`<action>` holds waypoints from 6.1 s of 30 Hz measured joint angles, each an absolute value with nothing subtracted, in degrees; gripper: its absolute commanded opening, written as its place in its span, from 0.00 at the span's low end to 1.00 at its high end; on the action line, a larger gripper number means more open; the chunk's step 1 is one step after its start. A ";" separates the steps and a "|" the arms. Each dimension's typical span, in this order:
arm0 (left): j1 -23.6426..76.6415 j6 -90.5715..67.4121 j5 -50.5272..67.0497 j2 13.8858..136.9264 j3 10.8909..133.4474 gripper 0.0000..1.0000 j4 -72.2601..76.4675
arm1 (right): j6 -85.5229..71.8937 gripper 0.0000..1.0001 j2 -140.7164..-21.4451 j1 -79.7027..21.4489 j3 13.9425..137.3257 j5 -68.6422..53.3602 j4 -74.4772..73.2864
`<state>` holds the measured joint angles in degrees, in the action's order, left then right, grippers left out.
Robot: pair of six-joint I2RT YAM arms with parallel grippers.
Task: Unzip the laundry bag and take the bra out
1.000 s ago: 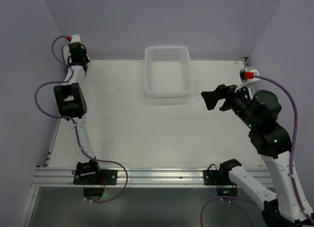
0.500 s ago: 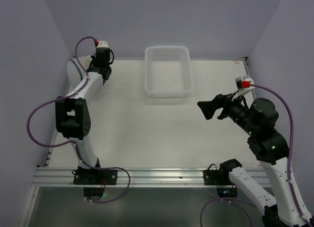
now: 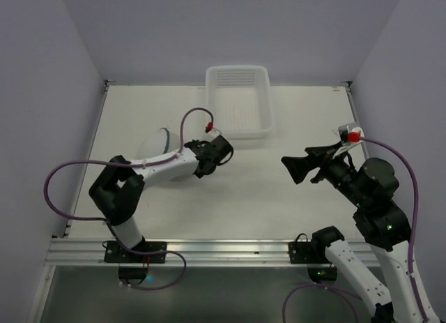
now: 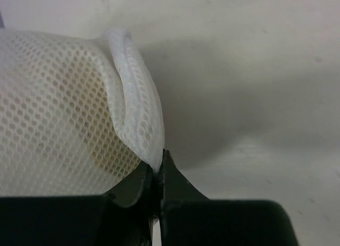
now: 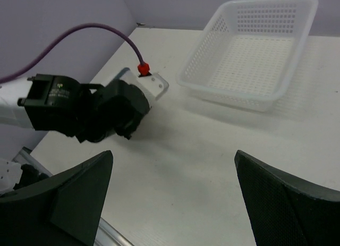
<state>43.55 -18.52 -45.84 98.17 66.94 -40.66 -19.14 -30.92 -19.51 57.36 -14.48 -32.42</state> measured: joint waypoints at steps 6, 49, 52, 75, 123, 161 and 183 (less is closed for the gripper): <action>60.10 -28.67 -43.40 108.31 71.57 0.33 -46.57 | -19.55 0.99 -28.21 -19.51 56.64 -12.60 -32.60; 25.58 -18.98 -2.61 86.35 71.96 0.83 -32.34 | -33.19 0.95 -71.57 -40.77 44.58 -22.72 -12.08; 25.17 -18.94 1.37 87.92 70.00 0.81 -30.37 | -34.68 0.94 -77.62 -42.89 44.66 -24.14 -9.08; 26.04 -34.83 14.39 66.39 47.31 0.75 -23.24 | -34.28 0.86 -88.07 -33.23 50.63 -24.56 -5.52; 30.59 -62.30 8.29 61.45 37.28 0.07 -15.81 | -30.00 0.57 -66.39 -48.53 41.12 -10.41 -0.10; 33.30 -69.87 5.04 63.00 39.38 0.03 -15.62 | -34.22 0.12 -84.01 -55.59 47.24 -8.49 6.83; 30.74 -57.28 9.47 57.84 37.58 0.00 -19.07 | -25.71 0.00 -68.75 -41.78 39.83 -5.74 -4.71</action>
